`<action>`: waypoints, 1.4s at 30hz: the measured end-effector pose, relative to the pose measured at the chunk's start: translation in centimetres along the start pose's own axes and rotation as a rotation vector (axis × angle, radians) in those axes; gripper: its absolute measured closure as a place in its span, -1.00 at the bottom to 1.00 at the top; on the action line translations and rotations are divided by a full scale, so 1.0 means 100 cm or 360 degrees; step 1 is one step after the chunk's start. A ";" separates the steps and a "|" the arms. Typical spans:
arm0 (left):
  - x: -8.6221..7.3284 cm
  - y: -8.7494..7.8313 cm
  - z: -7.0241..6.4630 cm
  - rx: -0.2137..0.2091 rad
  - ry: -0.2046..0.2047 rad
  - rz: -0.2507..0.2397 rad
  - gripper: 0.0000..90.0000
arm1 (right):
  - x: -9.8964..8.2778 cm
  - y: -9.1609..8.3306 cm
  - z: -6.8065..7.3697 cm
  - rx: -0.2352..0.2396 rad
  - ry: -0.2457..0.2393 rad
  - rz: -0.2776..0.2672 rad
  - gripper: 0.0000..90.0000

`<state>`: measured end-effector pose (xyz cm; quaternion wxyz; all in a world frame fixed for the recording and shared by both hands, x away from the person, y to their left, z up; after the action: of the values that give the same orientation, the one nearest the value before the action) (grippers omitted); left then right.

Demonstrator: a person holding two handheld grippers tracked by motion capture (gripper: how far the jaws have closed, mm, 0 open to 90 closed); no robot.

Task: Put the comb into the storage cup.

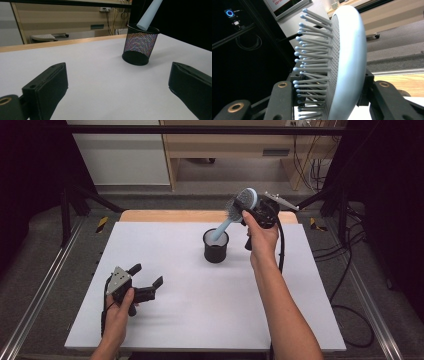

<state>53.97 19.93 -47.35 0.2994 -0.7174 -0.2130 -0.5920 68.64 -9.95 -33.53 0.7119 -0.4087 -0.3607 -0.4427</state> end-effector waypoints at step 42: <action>0.000 -0.001 0.002 0.0000 -0.0003 -0.0001 -0.94 | -0.036 0.020 -0.012 -0.0083 -0.0075 0.0096 0.18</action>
<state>54.02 20.11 -47.36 0.2991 -0.7179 -0.2135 -0.5912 69.44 -9.23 -37.68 0.7054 -0.4482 -0.3530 -0.4206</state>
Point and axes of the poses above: each handheld gripper's, and its own axes: y roughly forward along the jaws, x roughly out of its top, z roughly to its left, the point moved 10 cm from there along y, roughly forward along the jaws, and after that the axes turned 13 degrees about -x, right-handed, at the moved point
